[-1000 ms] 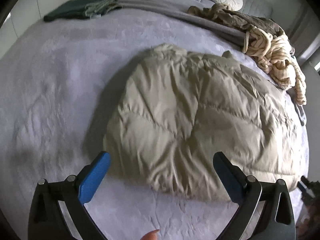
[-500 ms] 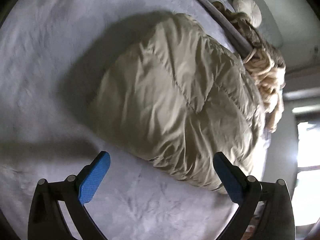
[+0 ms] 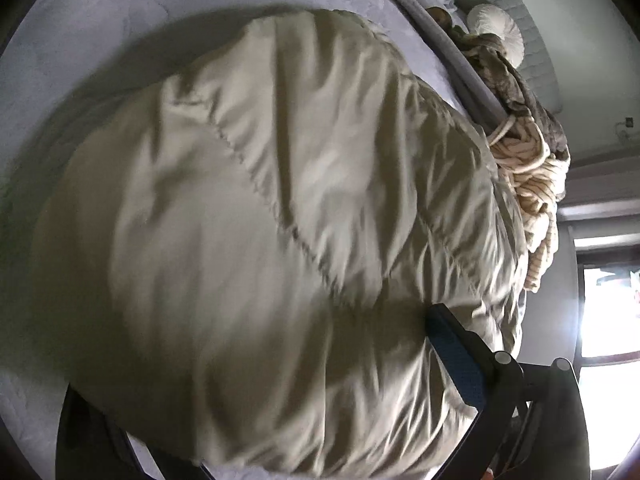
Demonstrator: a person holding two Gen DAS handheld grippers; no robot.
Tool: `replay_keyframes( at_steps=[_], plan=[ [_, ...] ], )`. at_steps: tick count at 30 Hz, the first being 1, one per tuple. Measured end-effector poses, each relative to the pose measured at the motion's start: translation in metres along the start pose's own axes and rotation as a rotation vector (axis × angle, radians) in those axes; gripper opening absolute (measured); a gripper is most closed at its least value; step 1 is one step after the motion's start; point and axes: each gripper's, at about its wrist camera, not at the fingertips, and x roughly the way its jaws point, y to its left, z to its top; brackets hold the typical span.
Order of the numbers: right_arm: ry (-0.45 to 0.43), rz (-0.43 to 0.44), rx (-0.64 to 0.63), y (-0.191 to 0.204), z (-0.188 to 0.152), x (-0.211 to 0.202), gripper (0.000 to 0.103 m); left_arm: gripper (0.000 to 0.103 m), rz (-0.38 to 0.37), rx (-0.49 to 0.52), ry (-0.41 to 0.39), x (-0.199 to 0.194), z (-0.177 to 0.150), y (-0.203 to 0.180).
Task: Fold large clothes
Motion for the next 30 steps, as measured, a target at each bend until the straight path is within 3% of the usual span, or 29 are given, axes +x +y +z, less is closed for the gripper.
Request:
replay_keyframes(
  at_steps=[2,3,5,7,10,11,12,14,16,20,30],
  plan=[
    [-0.004,0.007,0.015,-0.001,0.004,0.004,0.103,0.103,0.009,-0.02,-0.023,0.001,0.003,-0.002],
    [-0.004,0.007,0.017,-0.001,0.004,0.005,0.103,0.097,0.014,-0.03,-0.04,0.0,0.004,-0.002],
    [0.002,0.005,0.013,0.0,0.005,0.004,0.103,0.077,0.039,-0.032,-0.082,-0.006,0.004,-0.002],
    [0.012,0.009,0.008,0.0,0.005,0.001,0.103,0.048,0.03,-0.013,-0.096,-0.01,0.004,-0.003],
    [0.015,-0.01,0.02,0.0,0.005,-0.002,0.093,0.029,0.056,0.087,-0.116,-0.022,0.005,-0.015],
    [0.016,-0.021,0.026,-0.001,0.005,-0.003,0.077,0.028,0.071,0.125,-0.121,-0.025,0.004,-0.02],
    [0.021,-0.033,0.029,-0.003,0.006,-0.004,0.071,0.026,0.09,0.171,-0.128,-0.028,0.002,-0.026],
    [0.027,-0.046,0.031,-0.005,0.006,-0.005,0.046,0.025,0.132,0.278,-0.138,-0.032,-0.004,-0.04],
    [0.014,-0.049,0.013,-0.001,0.004,-0.009,0.034,0.022,0.16,0.366,-0.139,-0.036,-0.009,-0.05],
    [0.0,-0.052,-0.041,0.011,-0.004,-0.023,0.025,0.021,0.149,0.431,-0.135,-0.049,-0.01,-0.057],
    [-0.027,-0.091,-0.08,0.014,-0.054,-0.062,0.024,0.021,0.125,0.571,-0.115,-0.093,-0.032,-0.052]
  ],
)
